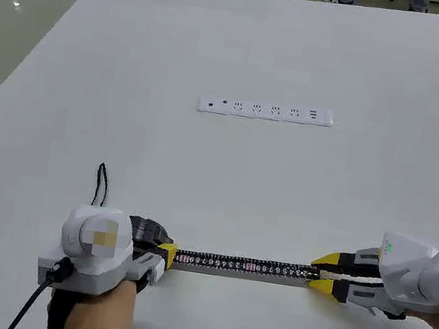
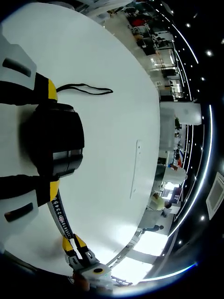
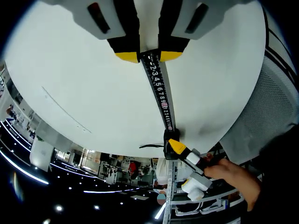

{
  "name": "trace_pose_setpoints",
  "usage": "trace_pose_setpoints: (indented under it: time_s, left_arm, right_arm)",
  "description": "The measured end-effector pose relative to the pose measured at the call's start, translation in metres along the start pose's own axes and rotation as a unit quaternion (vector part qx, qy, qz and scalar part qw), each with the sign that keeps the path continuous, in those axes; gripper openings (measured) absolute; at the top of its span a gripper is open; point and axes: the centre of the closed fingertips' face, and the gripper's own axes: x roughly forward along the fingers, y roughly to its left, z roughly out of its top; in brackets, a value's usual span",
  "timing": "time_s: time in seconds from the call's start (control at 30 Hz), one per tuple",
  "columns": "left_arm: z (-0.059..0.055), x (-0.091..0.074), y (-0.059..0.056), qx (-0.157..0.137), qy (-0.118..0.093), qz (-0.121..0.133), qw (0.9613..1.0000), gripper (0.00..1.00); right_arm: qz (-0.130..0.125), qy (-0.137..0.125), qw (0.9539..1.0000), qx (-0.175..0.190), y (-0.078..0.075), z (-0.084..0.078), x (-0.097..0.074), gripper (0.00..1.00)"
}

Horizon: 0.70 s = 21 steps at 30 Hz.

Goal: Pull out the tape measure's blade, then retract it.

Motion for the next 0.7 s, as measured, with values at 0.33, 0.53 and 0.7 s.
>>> trace_pose_setpoints:
  time_s: [0.33, 0.53, 0.7]
  left_arm:
    - [0.0, 0.0, 0.0, -0.004, -0.002, -0.004, 1.0, 0.57]
    - [-0.001, 0.0, 0.0, -0.005, -0.002, -0.005, 1.0, 0.57]
    - [-0.001, -0.001, 0.0, -0.007, -0.002, -0.006, 1.0, 0.57]
  right_arm:
    - [0.003, -0.002, 1.0, -0.001, 0.001, 0.003, 0.002, 0.13]
    - [0.006, -0.004, 1.0, 0.0, 0.002, 0.005, 0.006, 0.13]
    - [0.009, -0.008, 0.9999, 0.0, 0.005, 0.01, 0.01, 0.13]
